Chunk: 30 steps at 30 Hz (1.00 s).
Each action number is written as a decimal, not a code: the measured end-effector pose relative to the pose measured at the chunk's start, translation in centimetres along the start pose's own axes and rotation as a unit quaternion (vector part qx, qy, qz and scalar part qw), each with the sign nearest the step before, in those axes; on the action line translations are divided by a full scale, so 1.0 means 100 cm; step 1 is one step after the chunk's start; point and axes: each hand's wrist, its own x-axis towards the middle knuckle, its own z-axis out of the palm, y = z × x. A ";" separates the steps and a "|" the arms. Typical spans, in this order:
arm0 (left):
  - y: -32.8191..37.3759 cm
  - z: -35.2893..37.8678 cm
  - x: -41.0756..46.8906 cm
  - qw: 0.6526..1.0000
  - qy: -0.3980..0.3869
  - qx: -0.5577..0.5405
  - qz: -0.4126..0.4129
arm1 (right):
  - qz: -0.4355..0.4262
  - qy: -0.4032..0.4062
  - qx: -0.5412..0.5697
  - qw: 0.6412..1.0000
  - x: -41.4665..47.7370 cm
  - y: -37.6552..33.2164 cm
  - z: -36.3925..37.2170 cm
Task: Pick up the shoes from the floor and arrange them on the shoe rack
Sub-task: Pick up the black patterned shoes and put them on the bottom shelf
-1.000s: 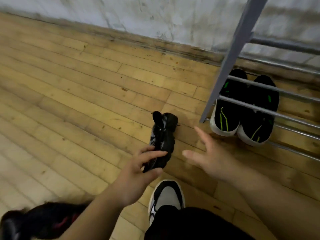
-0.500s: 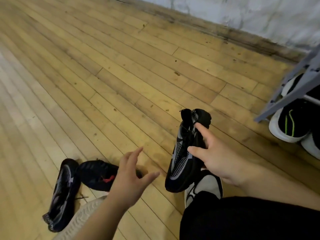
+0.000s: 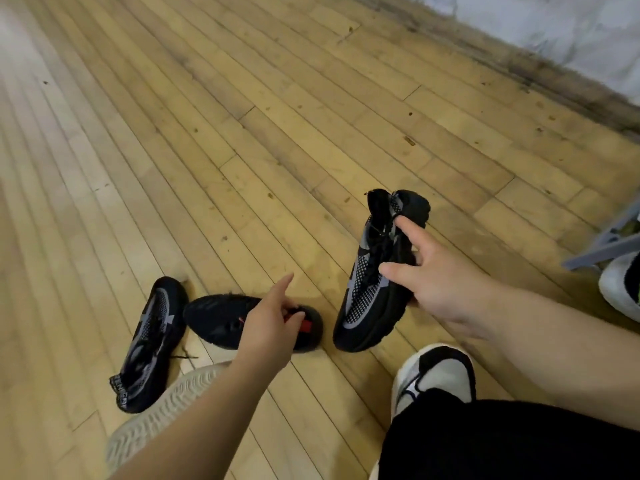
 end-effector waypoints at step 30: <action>-0.143 -0.097 0.022 0.957 0.220 -0.030 -0.186 | 0.022 -0.042 -0.044 0.998 -0.002 -0.015 0.050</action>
